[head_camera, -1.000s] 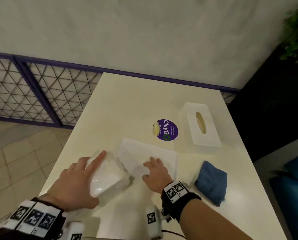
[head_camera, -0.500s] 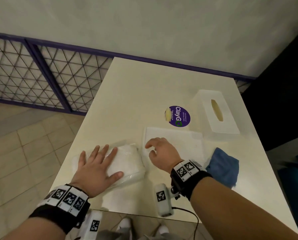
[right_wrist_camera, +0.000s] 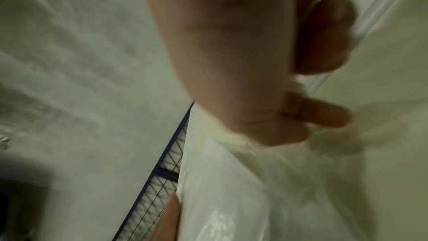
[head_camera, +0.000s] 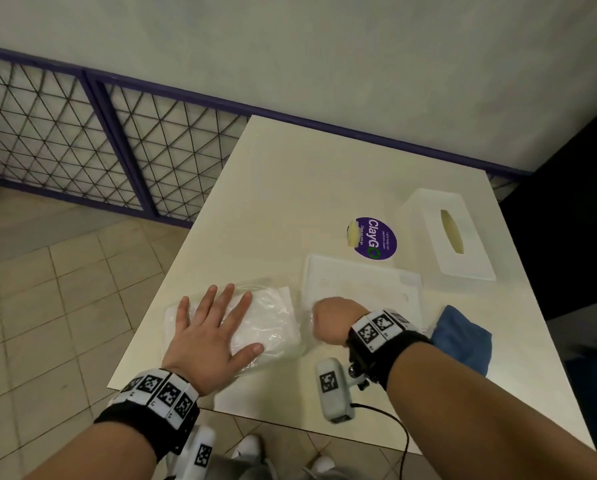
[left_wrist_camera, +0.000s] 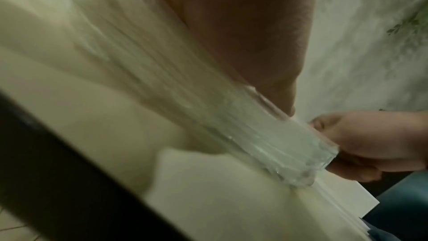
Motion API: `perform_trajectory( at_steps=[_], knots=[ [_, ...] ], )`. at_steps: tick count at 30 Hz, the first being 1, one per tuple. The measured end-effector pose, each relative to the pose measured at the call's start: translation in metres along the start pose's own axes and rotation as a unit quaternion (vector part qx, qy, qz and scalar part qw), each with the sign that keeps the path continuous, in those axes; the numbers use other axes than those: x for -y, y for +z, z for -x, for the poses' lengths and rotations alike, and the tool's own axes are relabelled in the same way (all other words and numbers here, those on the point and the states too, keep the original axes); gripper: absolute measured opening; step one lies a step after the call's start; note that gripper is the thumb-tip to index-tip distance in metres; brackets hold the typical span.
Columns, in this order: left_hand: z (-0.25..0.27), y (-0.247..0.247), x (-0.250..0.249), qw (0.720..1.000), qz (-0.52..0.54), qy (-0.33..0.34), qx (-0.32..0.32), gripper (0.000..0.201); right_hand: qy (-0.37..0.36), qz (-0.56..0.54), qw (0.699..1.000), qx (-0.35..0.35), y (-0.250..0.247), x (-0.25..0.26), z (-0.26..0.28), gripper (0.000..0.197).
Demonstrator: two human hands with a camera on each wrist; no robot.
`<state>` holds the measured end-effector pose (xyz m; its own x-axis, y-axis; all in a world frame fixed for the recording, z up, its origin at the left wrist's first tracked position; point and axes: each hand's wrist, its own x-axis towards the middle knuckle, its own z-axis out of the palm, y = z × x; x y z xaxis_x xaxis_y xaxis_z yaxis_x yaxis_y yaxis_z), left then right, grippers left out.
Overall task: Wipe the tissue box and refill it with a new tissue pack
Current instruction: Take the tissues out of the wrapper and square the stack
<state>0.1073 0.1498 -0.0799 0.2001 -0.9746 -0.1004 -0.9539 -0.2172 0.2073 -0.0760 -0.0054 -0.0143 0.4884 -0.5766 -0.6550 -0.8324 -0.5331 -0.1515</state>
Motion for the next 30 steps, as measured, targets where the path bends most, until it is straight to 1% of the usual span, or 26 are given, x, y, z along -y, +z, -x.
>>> perform_trajectory(
  at_steps=[1, 2, 3, 4, 5, 6, 7, 8, 11, 12, 14, 16, 18, 21, 22, 25, 27, 28, 30],
  knots=[
    [0.001, 0.002, 0.0, 1.0, -0.002, 0.001, -0.007, 0.083, 0.025, -0.019, 0.999, -0.016, 0.001, -0.004, -0.001, 0.017],
    [0.002, 0.002, 0.0, 1.0, -0.004, 0.001, -0.014, 0.082, 0.042, -0.084, 0.995, -0.045, 0.001, -0.003, -0.001, 0.02],
    [0.004, 0.003, -0.001, 1.0, -0.007, 0.001, -0.019, 0.081, 0.061, -0.189, 0.977, -0.084, 0.0, 0.0, -0.002, 0.024],
    [0.006, 0.004, -0.001, 1.0, -0.011, 0.002, -0.022, 0.081, 0.071, -0.297, 0.944, -0.125, -0.001, 0.005, -0.004, 0.026],
    [0.007, 0.005, -0.002, 1.0, -0.015, 0.004, -0.025, 0.08, 0.073, -0.379, 0.909, -0.159, -0.002, 0.011, -0.008, 0.028],
    [0.008, 0.006, -0.002, 0.999, -0.02, 0.007, -0.025, 0.08, 0.063, -0.426, 0.884, -0.181, -0.002, 0.017, -0.012, 0.028],
    [0.009, 0.006, -0.002, 0.999, -0.023, 0.01, -0.024, 0.08, 0.049, -0.428, 0.883, -0.186, -0.002, 0.023, -0.015, 0.032],
    [0.009, 0.006, -0.003, 0.999, -0.026, 0.012, -0.024, 0.08, 0.043, -0.407, 0.895, -0.179, -0.002, 0.028, -0.016, 0.036],
    [0.009, 0.006, -0.002, 0.999, -0.03, 0.011, -0.022, 0.08, 0.051, -0.285, 0.947, -0.14, -0.004, 0.038, -0.012, 0.046],
    [0.009, 0.007, -0.002, 0.999, -0.031, 0.011, -0.023, 0.079, 0.047, -0.252, 0.957, -0.133, -0.005, 0.04, -0.011, 0.048],
    [0.01, 0.008, -0.002, 0.999, -0.032, 0.012, -0.023, 0.079, 0.044, -0.241, 0.961, -0.132, -0.004, 0.043, -0.009, 0.049],
    [0.01, 0.008, -0.003, 0.999, -0.032, 0.013, -0.021, 0.078, 0.055, -0.276, 0.95, -0.137, -0.002, 0.045, -0.008, 0.048],
    [0.011, 0.009, -0.002, 0.999, -0.03, 0.014, -0.02, 0.078, 0.062, -0.33, 0.932, -0.138, -0.001, 0.047, -0.008, 0.045],
    [0.011, 0.009, -0.002, 0.999, -0.029, 0.013, -0.022, 0.079, 0.055, -0.399, 0.908, -0.118, -0.001, 0.05, -0.004, 0.027],
    [0.011, 0.009, -0.002, 0.999, -0.028, 0.013, -0.023, 0.079, 0.059, -0.416, 0.902, -0.102, -0.001, 0.051, -0.004, 0.025],
    [0.012, 0.008, -0.001, 0.999, -0.018, 0.012, -0.026, 0.08, 0.079, -0.452, 0.886, -0.07, 0.0, 0.052, 0.0, 0.03],
    [0.012, 0.008, -0.001, 0.999, -0.017, 0.011, -0.028, 0.08, 0.071, -0.445, 0.89, -0.074, 0.0, 0.053, 0.001, 0.032],
    [0.012, 0.008, -0.002, 0.999, -0.016, 0.01, -0.03, 0.08, 0.071, -0.449, 0.887, -0.081, 0.0, 0.052, 0.001, 0.028],
    [0.012, 0.008, -0.002, 0.999, -0.015, 0.009, -0.03, 0.079, 0.084, -0.485, 0.866, -0.086, 0.0, 0.05, 0.003, 0.024]
  ],
)
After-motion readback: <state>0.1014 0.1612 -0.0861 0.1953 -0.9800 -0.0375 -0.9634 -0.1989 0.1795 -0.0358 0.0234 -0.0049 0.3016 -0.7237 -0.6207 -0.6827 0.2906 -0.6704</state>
